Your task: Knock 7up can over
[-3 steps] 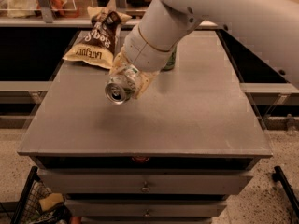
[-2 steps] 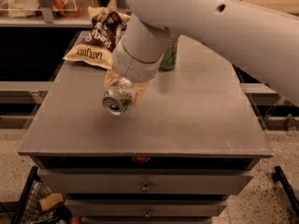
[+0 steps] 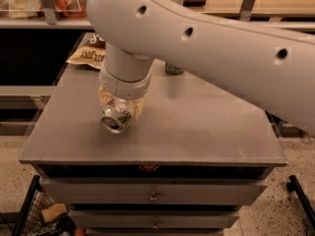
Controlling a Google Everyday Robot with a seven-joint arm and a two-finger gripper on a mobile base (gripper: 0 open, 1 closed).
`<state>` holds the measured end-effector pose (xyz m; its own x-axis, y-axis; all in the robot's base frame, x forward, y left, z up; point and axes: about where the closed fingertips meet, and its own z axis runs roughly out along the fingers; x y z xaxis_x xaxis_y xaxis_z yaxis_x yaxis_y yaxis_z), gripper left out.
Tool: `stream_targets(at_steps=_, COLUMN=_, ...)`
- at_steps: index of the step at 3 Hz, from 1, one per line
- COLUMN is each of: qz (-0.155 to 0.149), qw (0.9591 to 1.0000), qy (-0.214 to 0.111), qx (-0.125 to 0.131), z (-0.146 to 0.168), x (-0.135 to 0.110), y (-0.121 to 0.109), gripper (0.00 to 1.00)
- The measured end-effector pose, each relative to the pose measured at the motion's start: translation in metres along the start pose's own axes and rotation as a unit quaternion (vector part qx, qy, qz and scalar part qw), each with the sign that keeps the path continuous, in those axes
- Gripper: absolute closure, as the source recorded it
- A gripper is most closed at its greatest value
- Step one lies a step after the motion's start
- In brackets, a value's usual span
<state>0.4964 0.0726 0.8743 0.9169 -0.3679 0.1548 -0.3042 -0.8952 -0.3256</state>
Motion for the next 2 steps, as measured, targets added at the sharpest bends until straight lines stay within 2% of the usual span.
stream_targets(at_steps=2, qz=-0.015, qw=0.9995, qy=0.001, qx=-0.027, z=0.0134, x=-0.0134, y=-0.0012, gripper=0.36)
